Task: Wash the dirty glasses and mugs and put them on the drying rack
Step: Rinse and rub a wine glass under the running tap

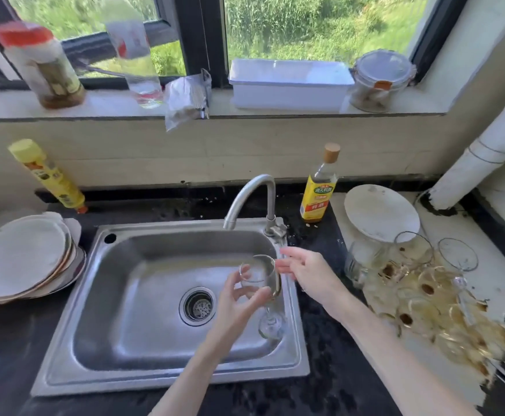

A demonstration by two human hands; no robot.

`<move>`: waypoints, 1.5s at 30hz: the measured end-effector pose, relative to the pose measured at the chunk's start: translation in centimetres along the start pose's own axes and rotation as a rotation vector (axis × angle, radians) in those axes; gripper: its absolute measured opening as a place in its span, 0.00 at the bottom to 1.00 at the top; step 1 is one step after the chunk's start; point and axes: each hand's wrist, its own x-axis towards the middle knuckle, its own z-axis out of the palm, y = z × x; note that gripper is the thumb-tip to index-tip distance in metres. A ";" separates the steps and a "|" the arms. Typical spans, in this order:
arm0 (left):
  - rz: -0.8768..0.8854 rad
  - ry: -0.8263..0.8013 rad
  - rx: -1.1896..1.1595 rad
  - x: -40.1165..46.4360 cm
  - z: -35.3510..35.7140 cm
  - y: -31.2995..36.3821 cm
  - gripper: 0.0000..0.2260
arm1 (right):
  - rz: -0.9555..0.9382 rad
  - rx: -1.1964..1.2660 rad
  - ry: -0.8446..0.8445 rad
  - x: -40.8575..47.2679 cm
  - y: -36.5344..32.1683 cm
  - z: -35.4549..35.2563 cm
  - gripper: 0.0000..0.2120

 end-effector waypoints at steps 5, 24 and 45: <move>0.000 -0.042 0.087 2.6 -8.0 -0.1 0.17 | 0.013 0.022 -0.013 3.0 -1.8 5.9 0.16; -0.054 -0.053 0.151 10.6 -10.1 -6.5 0.23 | -0.055 -0.507 0.454 14.4 6.2 5.7 0.18; -0.117 -0.025 0.240 9.1 -9.6 -9.0 0.27 | -0.203 -1.151 0.324 15.6 11.8 8.2 0.30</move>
